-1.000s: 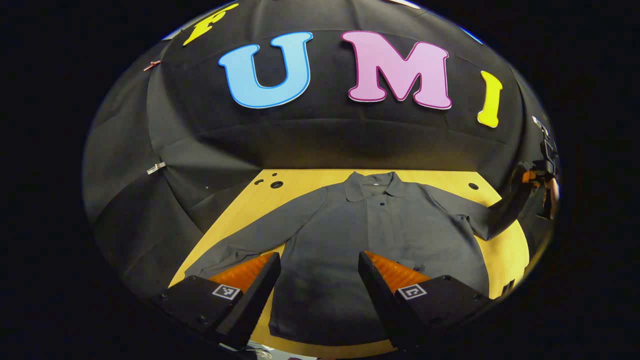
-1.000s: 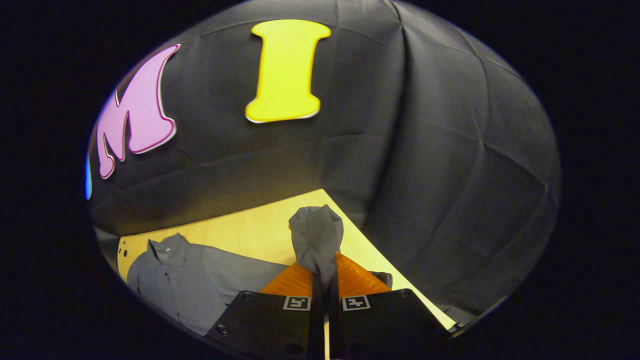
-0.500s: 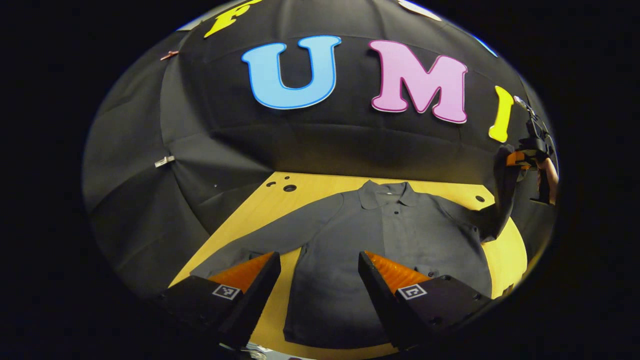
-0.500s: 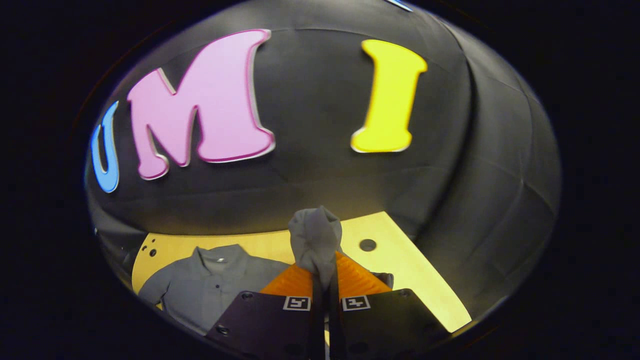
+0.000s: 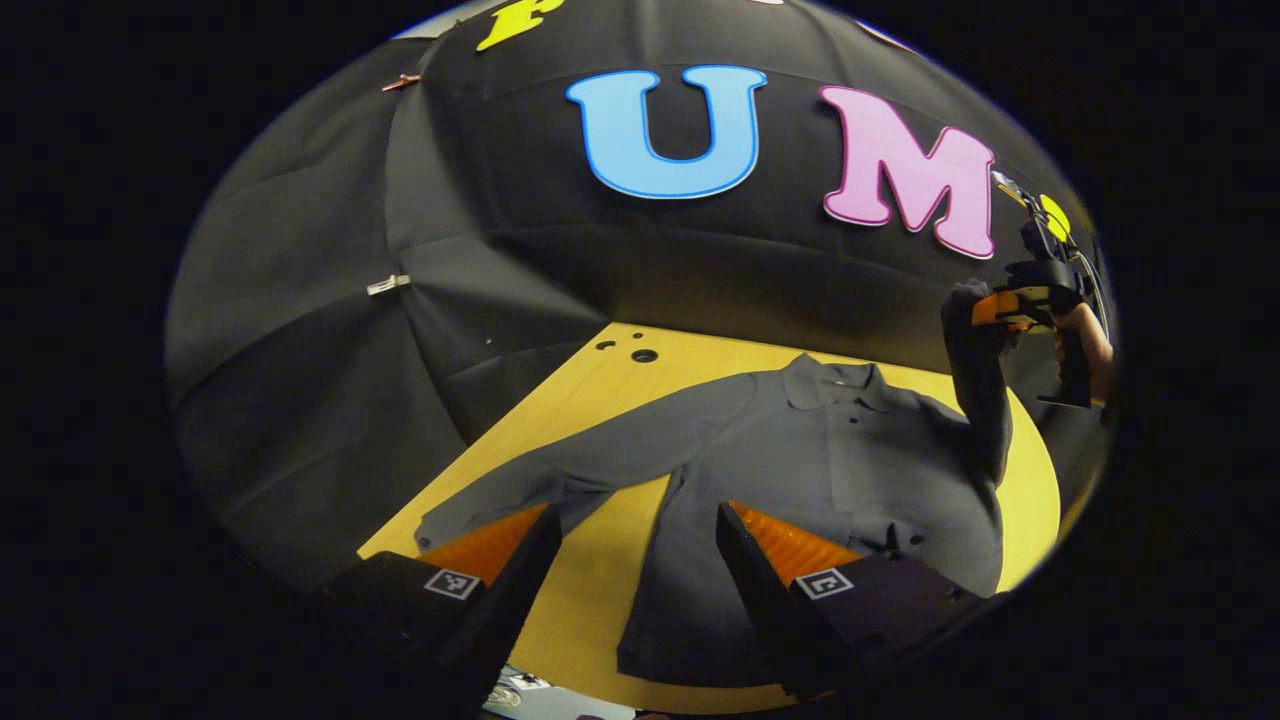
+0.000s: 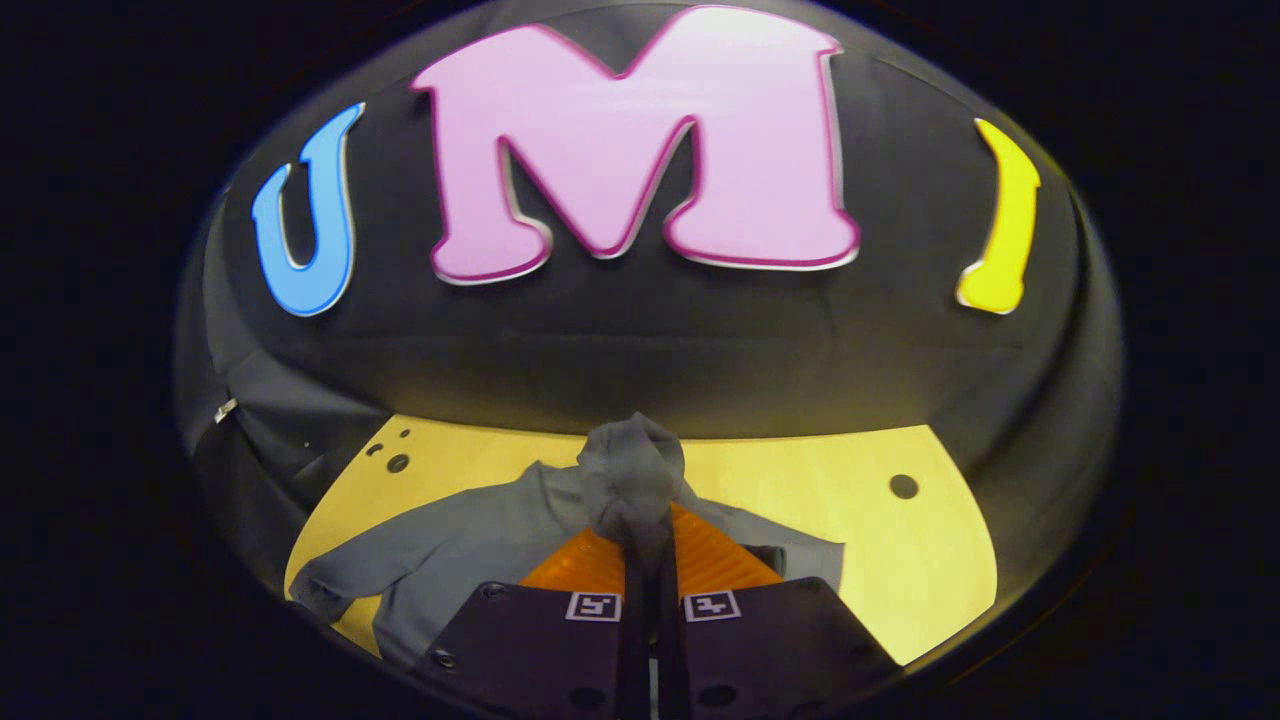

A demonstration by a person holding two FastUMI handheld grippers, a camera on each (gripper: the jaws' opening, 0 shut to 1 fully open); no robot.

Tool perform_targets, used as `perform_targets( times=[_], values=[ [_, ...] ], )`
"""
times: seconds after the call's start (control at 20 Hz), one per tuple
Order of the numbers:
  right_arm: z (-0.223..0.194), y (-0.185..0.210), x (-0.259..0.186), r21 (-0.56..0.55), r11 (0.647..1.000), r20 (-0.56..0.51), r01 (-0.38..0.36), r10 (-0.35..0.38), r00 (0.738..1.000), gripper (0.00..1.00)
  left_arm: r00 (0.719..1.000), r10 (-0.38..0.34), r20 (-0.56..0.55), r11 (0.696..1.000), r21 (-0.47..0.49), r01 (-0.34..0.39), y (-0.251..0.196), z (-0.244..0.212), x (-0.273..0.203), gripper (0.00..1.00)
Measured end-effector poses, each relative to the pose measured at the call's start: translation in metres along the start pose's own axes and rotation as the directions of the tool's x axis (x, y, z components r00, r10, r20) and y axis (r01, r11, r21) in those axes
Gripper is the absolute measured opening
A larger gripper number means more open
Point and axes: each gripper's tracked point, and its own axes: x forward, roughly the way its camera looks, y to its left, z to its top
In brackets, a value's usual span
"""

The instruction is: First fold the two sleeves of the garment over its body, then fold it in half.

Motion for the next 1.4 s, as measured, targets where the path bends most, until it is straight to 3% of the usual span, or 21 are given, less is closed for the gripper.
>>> perform_targets(
  times=[0.4, 0.8, 0.95, 1.05, 1.2, 1.25, 1.3, 1.4],
  values=[
    [-0.046, 0.123, 0.028, -0.092, 0.979, -0.105, -0.183, 0.173, 0.979, 0.08, 0.993, 0.101, -0.054, 0.992, -0.070, -0.105, 0.047, -0.023, -0.005, 0.98],
    [-0.120, 0.218, 0.042, -0.130, 0.934, -0.269, -0.332, 0.289, 0.919, 0.08, 0.982, 0.168, -0.087, 0.978, -0.112, -0.177, 0.072, -0.038, -0.012, 0.98],
    [-0.142, 0.239, 0.036, -0.152, 0.915, -0.321, -0.374, 0.313, 0.894, 0.15, 0.979, 0.179, -0.098, 0.973, -0.128, -0.191, 0.078, -0.043, -0.016, 0.98],
    [-0.149, 0.249, 0.027, -0.168, 0.895, -0.337, -0.412, 0.340, 0.878, 0.22, 0.977, 0.188, -0.105, 0.970, -0.135, -0.201, 0.083, -0.046, -0.015, 0.99],
    [-0.154, 0.266, 0.009, -0.172, 0.866, -0.340, -0.469, 0.395, 0.854, 0.79, 0.972, 0.202, -0.117, 0.962, -0.161, -0.220, 0.094, -0.053, -0.011, 0.98],
    [-0.154, 0.268, 0.001, -0.174, 0.858, -0.339, -0.484, 0.409, 0.847, 0.71, 0.969, 0.212, -0.123, 0.958, -0.172, -0.231, 0.100, -0.054, -0.008, 0.98],
    [-0.153, 0.266, -0.004, -0.183, 0.854, -0.336, -0.487, 0.411, 0.847, 0.74, 0.967, 0.220, -0.127, 0.954, -0.181, -0.240, 0.105, -0.056, -0.004, 0.98],
    [-0.148, 0.253, -0.017, -0.202, 0.857, -0.323, -0.475, 0.399, 0.858, 1.00, 0.962, 0.239, -0.129, 0.946, -0.194, -0.261, 0.120, -0.060, 0.002, 0.99]
  ],
)
